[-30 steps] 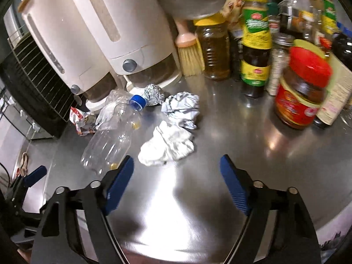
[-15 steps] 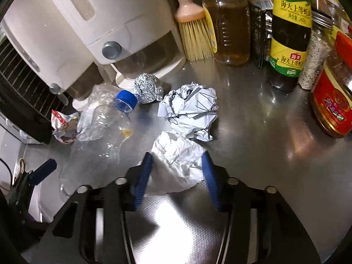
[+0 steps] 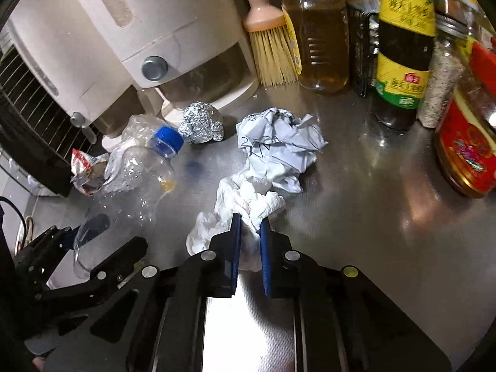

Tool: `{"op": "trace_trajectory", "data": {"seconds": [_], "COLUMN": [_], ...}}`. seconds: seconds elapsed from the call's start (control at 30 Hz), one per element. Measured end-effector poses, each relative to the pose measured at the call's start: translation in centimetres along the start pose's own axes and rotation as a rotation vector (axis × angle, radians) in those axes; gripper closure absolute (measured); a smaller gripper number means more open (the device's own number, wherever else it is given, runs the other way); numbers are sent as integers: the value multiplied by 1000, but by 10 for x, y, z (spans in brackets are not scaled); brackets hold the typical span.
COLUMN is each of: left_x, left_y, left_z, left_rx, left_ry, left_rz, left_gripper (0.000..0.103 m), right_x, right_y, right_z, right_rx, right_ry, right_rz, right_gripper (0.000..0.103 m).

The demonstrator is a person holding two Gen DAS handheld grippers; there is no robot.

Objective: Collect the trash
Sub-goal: 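Grasp the clear plastic bottle with the left tool while the right tool grasps the white tissue, then carry the bottle and tissue down over the floor trash bin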

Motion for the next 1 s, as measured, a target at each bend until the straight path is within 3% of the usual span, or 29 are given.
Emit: {"op": "trace_trajectory", "data": {"seconds": [0.33,0.77,1.0], "left_x": [-40,-150,-210], "left_y": [73,183,187], "left_z": [4,41,52], "left_rx": [10,-18,-24], "left_ry": [17,-2,-2], "left_rz": [70,150,103], "left_gripper": [44,44,44], "right_x": [-42,-149,-205], "right_y": [62,148,154], "right_z": [-4,-31,-24], "right_rx": [17,43,34], "right_ry": [30,132,137], "right_rz": [44,76,52], "right_gripper": [91,91,91]}}
Point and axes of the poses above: each gripper's, at about its wrist camera, not at the fingertips, and y roughly against the way its jaws point, z to its right, x to its top, the point moved 4 cm from there along -y, roughly the way its jaws point, and after that the axes turned 2 degrees about z, right-handed, at the moved point
